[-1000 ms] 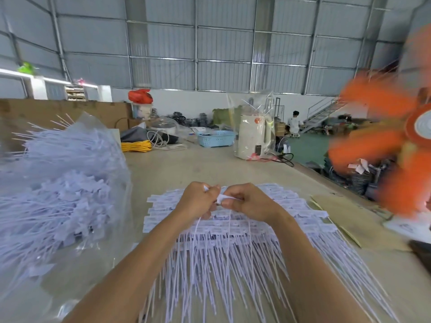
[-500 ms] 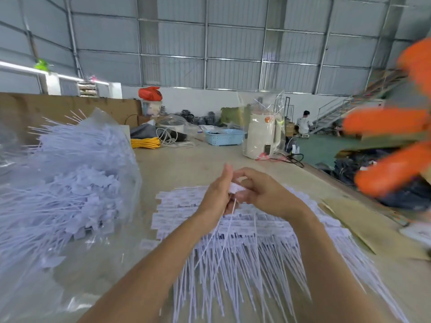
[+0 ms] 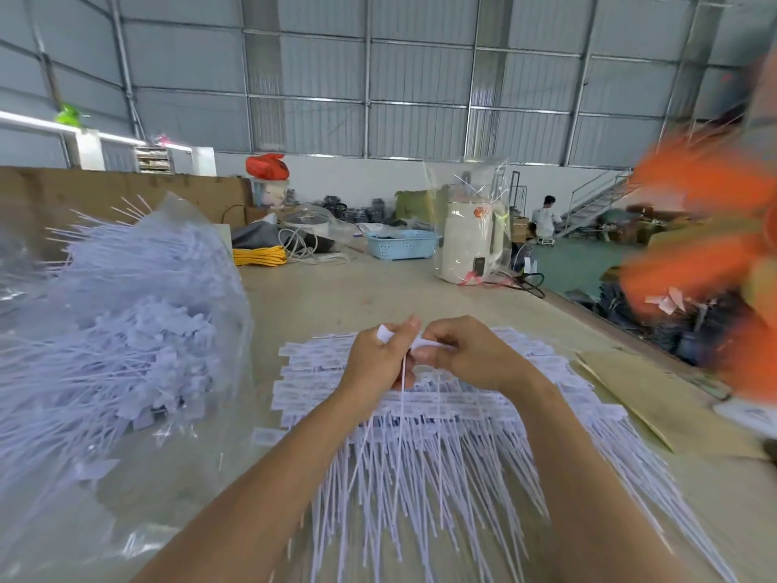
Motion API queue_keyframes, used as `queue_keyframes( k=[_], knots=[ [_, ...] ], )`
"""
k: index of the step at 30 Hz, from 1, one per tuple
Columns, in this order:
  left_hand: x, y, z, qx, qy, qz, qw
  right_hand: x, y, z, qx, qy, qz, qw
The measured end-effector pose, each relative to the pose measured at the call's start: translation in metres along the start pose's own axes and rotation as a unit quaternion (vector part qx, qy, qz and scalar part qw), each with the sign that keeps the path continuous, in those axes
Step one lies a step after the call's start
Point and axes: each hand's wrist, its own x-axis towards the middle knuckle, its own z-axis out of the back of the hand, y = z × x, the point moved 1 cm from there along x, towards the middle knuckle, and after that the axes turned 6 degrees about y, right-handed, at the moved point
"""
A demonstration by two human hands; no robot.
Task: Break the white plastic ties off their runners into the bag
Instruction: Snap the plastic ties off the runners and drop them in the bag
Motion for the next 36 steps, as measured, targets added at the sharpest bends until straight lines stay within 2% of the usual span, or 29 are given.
queue_keyframes(
  k=[4,8,13,16,19,20,22,23,25,27,31,36],
  knots=[
    [0.003,-0.002,0.001,-0.031,-0.029,0.029,0.999,0.002,-0.002,-0.005,0.004,-0.004,0.007,1.000],
    [0.002,-0.003,-0.002,-0.017,-0.022,0.038,0.999,0.000,-0.004,-0.005,0.018,-0.005,0.016,1.000],
    [0.000,-0.012,-0.001,0.003,-0.013,0.013,1.000,-0.002,-0.003,-0.005,0.079,-0.013,0.019,0.997],
    [-0.005,-0.020,-0.001,-0.001,-0.010,0.034,0.999,0.001,-0.004,-0.009,0.050,-0.019,0.021,0.998],
    [0.000,-0.042,0.026,-0.083,-0.059,0.056,0.993,-0.012,-0.027,0.016,-0.056,-0.077,-0.057,0.994],
    [0.005,-0.049,0.040,-0.103,-0.076,0.038,0.991,-0.019,-0.035,0.028,-0.046,-0.128,-0.072,0.988],
    [0.012,-0.049,0.056,-0.119,-0.106,0.018,0.987,-0.024,-0.037,0.040,0.014,-0.217,-0.048,0.975],
    [0.012,-0.040,0.055,-0.115,-0.111,0.033,0.987,-0.021,-0.028,0.037,0.031,-0.209,-0.032,0.977],
    [0.010,-0.015,0.040,-0.068,-0.103,0.053,0.991,-0.009,-0.010,0.022,0.036,-0.128,-0.007,0.991],
    [0.006,0.001,0.026,-0.018,-0.083,0.045,0.995,-0.002,-0.001,0.008,0.012,-0.086,0.006,0.996],
    [0.005,0.001,0.007,-0.034,0.003,0.009,0.999,0.001,0.004,0.002,0.006,-0.088,0.023,0.996],
    [0.001,-0.007,-0.009,-0.070,0.102,0.019,0.992,0.002,0.003,-0.004,0.058,-0.113,-0.015,0.992]
  ],
)
